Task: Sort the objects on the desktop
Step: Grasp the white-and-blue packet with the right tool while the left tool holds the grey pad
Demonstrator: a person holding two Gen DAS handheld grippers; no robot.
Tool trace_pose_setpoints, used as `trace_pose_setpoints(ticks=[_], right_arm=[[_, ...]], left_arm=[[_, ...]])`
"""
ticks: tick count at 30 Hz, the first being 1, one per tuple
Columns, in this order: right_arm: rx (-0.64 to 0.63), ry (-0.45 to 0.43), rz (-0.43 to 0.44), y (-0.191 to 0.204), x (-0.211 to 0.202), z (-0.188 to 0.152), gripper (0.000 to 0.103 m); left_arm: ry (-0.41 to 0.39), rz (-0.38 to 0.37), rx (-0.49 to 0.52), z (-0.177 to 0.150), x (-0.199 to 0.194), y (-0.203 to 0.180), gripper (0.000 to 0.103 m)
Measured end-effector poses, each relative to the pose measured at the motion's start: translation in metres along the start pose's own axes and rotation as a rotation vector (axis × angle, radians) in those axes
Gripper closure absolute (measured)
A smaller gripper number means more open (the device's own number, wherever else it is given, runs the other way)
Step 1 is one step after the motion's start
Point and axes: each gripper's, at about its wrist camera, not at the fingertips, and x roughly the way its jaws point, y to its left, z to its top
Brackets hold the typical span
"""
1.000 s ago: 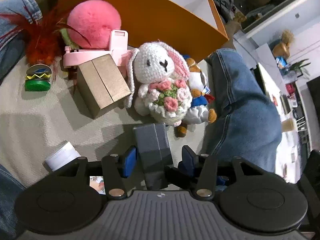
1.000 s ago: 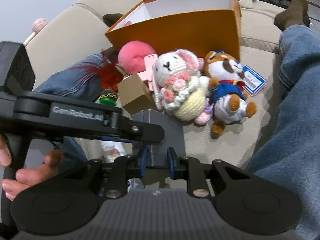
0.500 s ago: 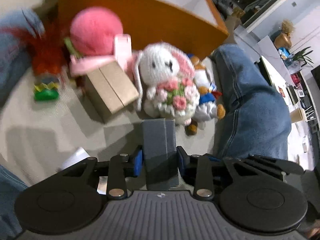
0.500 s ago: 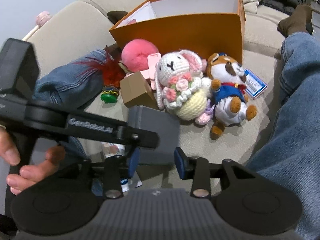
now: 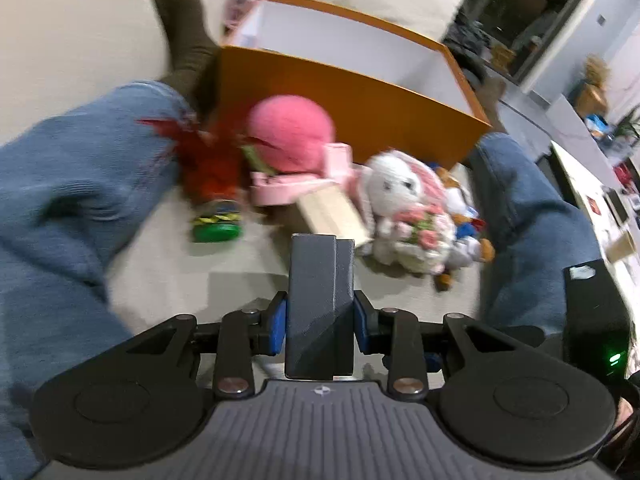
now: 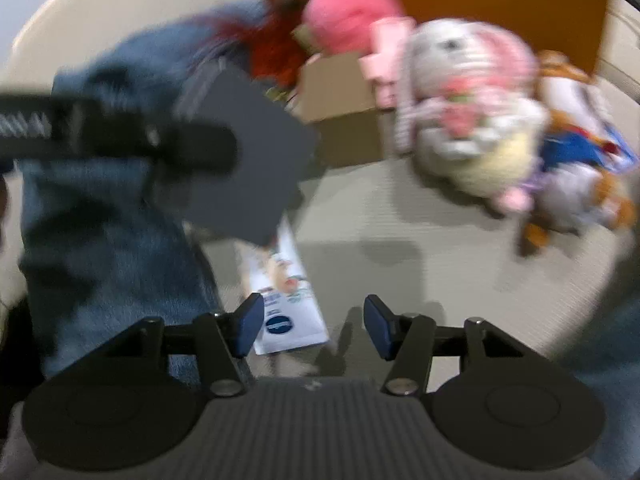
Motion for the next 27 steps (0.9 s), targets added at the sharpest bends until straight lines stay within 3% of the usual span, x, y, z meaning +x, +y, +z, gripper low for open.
trace_pose_setpoints(ticks=[5, 9, 11, 12, 18, 20, 21, 27], right_arm=[[-0.054, 0.034, -0.026, 0.014, 0.026, 0.010, 0.045], [-0.101, 0.023, -0.052, 0.026, 0.033, 0.011, 0.039], [-0.144, 0.012, -0.073, 0.035, 0.034, 0.008, 0.045], [-0.162, 0.009, -0.065, 0.039, 0.034, 0.006, 0.055], [-0.177, -0.010, -0.068, 0.046, 0.032, 0.003, 0.059], [-0.165, -0.032, -0.060, 0.045, 0.025, 0.003, 0.078], [-0.145, -0.047, -0.040, 0.043, 0.019, 0.004, 0.081], [-0.081, -0.156, -0.122, 0.025, -0.012, 0.011, 0.083]], left_arm=[[0.003, 0.039, -0.059, -0.001, 0.001, 0.026, 0.066], [0.021, 0.032, -0.079, -0.005, 0.008, 0.034, 0.066], [0.026, 0.027, -0.080, -0.007, 0.011, 0.036, 0.065], [0.025, 0.027, -0.079, -0.008, 0.011, 0.036, 0.065], [0.019, 0.022, -0.097, -0.010, 0.010, 0.042, 0.065], [0.017, 0.029, -0.101, -0.010, 0.010, 0.044, 0.065], [0.011, 0.038, -0.098, -0.010, 0.009, 0.044, 0.065], [0.018, 0.026, -0.092, -0.012, 0.010, 0.043, 0.065]])
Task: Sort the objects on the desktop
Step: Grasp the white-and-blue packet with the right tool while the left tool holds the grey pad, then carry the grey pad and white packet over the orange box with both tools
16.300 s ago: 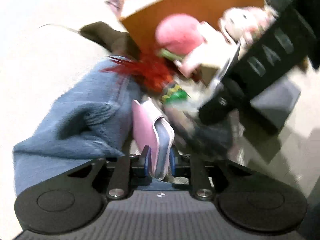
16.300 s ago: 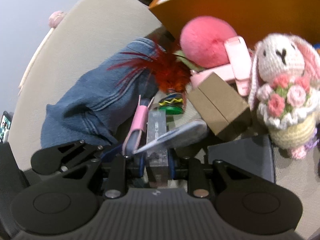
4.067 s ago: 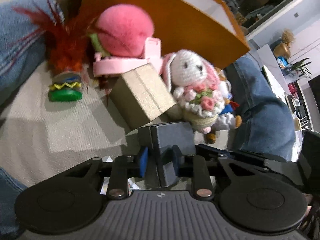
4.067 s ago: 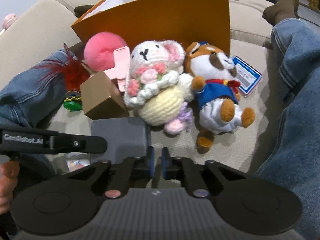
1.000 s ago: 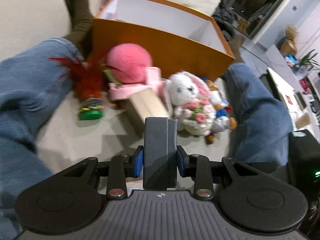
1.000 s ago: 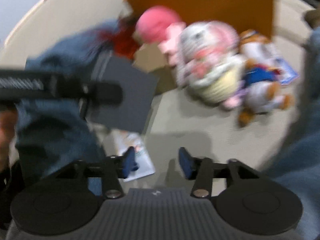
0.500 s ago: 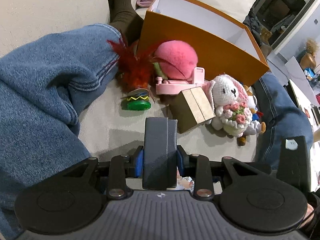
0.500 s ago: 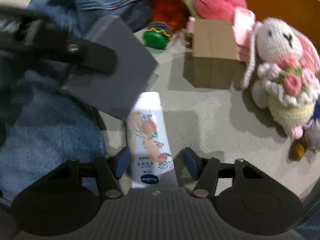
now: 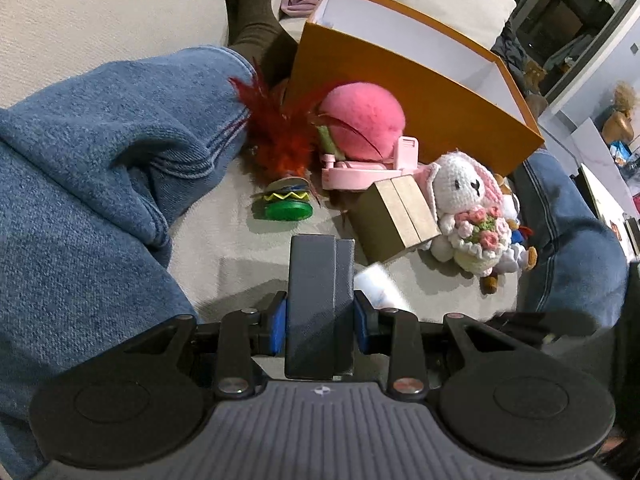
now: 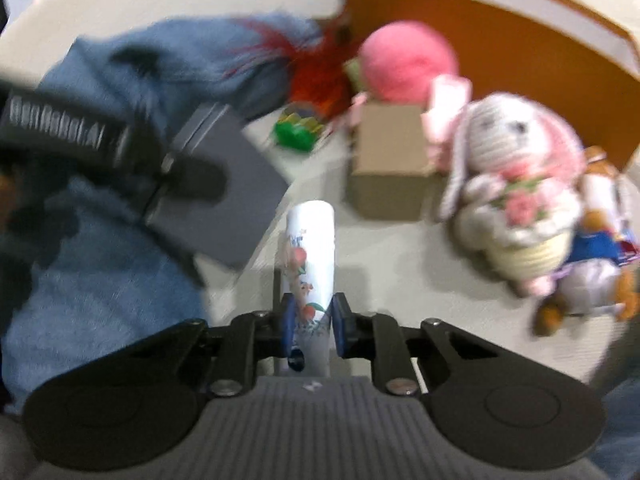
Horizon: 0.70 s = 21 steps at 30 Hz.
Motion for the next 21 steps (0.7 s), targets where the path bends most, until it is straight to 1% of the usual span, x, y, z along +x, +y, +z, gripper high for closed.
trace_pose_setpoints(ticks=[5, 8, 11, 17, 21], right_arm=[[0.049, -0.082, -0.012, -0.011, -0.019, 0.018, 0.086], [0.073, -0.096, 0.019, -0.012, -0.030, 0.028, 0.086], [0.069, -0.113, 0.015, -0.010, -0.036, 0.033, 0.087], [0.089, -0.099, 0.001, -0.009, -0.015, 0.045, 0.087], [0.077, -0.119, -0.008, -0.006, -0.011, 0.044, 0.087]], left_arm=[[0.015, -0.005, 0.019, -0.002, 0.004, -0.004, 0.065], [0.019, -0.010, 0.028, -0.003, 0.004, -0.006, 0.065], [0.019, -0.023, 0.034, -0.003, 0.004, -0.008, 0.065], [0.021, -0.027, 0.027, -0.003, 0.007, -0.007, 0.065], [0.022, -0.028, 0.021, -0.003, 0.010, -0.005, 0.065]])
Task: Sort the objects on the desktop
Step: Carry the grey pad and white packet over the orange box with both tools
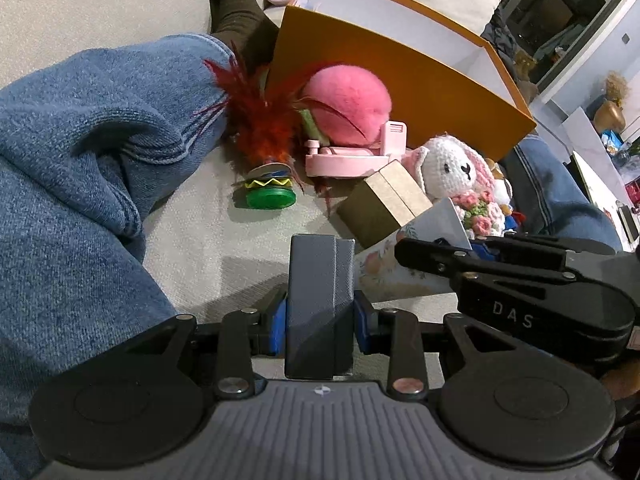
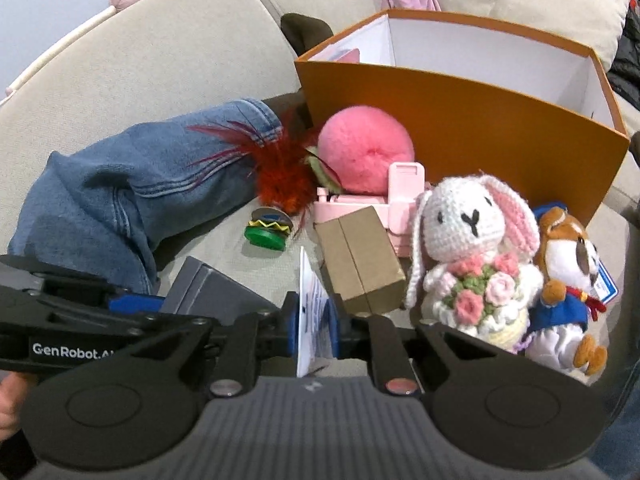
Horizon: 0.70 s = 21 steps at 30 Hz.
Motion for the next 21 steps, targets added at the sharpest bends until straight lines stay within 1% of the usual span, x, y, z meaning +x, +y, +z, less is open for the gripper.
trace_pose_setpoints(ticks=[3, 6, 11, 15, 21], right_arm=[[0.000, -0.008, 0.003, 0.001, 0.000, -0.001, 0.087], [0.020, -0.022, 0.026, -0.003, -0.005, 0.002, 0.088], [0.016, -0.068, 0.065, -0.004, -0.028, 0.018, 0.088], [0.014, -0.139, 0.089, -0.009, -0.052, 0.042, 0.088], [0.010, -0.285, 0.039, -0.023, -0.083, 0.089, 0.088]], left_arm=[[-0.004, -0.009, 0.001, 0.000, 0.001, -0.001, 0.065], [-0.025, -0.011, 0.014, 0.002, -0.006, -0.004, 0.065], [-0.064, -0.018, 0.032, 0.014, -0.025, -0.008, 0.066], [-0.133, -0.035, 0.082, 0.036, -0.048, -0.018, 0.066], [-0.244, -0.058, 0.152, 0.085, -0.078, -0.038, 0.066]])
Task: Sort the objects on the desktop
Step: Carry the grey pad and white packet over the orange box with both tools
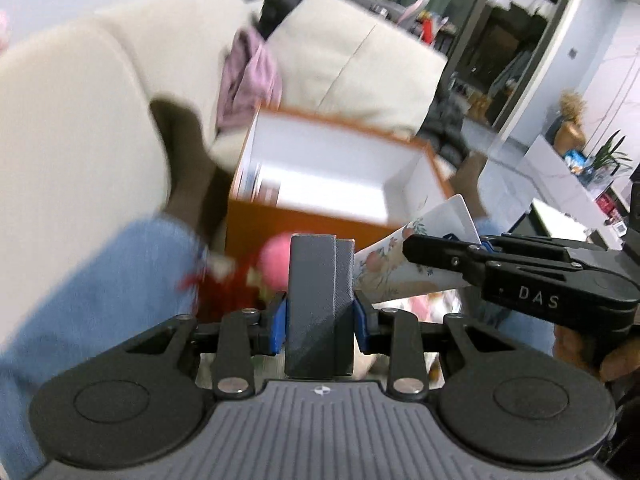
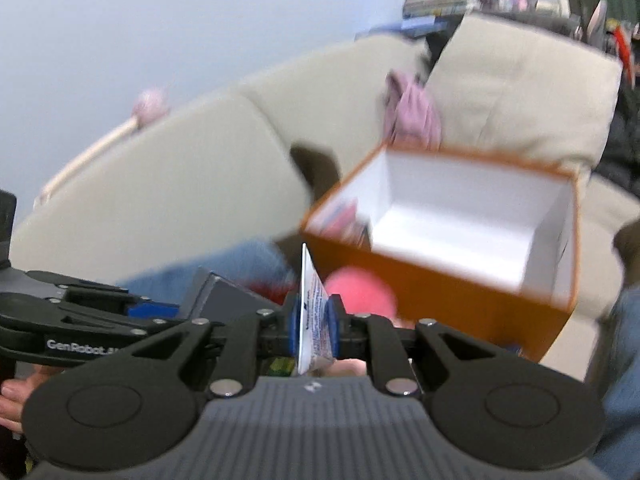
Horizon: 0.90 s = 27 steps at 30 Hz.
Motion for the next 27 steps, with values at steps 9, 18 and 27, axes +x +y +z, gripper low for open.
trace_pose_setpoints(ticks=[9, 18, 27], right_arm=[[0.041, -0.095, -0.087, -0.040, 0.027, 0.056, 0.088], [0.180, 0.073, -0.090, -0.102, 0.110, 0.053, 0.088], [0.238, 0.182, -0.077, -0.126, 0.144, 0.040, 0.087]], left_arm=[[-0.084, -0.035, 0.052, 0.089, 0.028, -0.013, 0.065], [0.142, 0.002, 0.066, 0.116, 0.137, -0.004, 0.066], [0.303, 0.068, 0.154, 0.104, 0.196, 0.001, 0.065]])
